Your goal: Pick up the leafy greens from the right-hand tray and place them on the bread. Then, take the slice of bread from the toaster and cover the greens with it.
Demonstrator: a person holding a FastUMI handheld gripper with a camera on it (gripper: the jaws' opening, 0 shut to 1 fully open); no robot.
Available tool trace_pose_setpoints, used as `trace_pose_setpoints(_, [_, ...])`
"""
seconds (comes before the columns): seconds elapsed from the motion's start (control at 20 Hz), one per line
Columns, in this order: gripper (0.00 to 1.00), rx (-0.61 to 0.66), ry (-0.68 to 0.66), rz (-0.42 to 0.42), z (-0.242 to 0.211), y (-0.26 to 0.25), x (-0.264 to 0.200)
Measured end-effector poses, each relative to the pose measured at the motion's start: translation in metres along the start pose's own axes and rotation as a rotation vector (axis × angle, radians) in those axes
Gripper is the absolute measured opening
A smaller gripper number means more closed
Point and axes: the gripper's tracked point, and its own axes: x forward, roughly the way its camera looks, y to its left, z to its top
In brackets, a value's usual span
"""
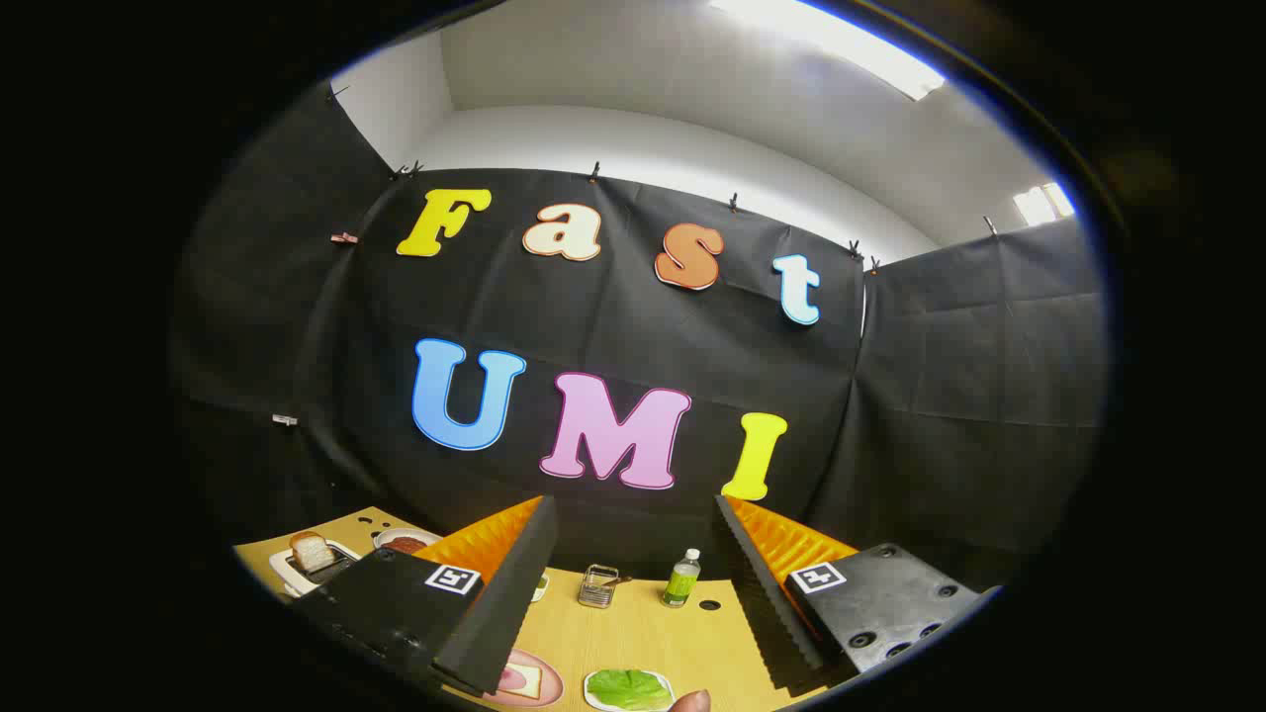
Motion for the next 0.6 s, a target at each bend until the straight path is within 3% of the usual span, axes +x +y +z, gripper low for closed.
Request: trace_pose_setpoints(0.6, [0.97,0.0,0.013,0.005,-0.0064,0.0028,0.0014])
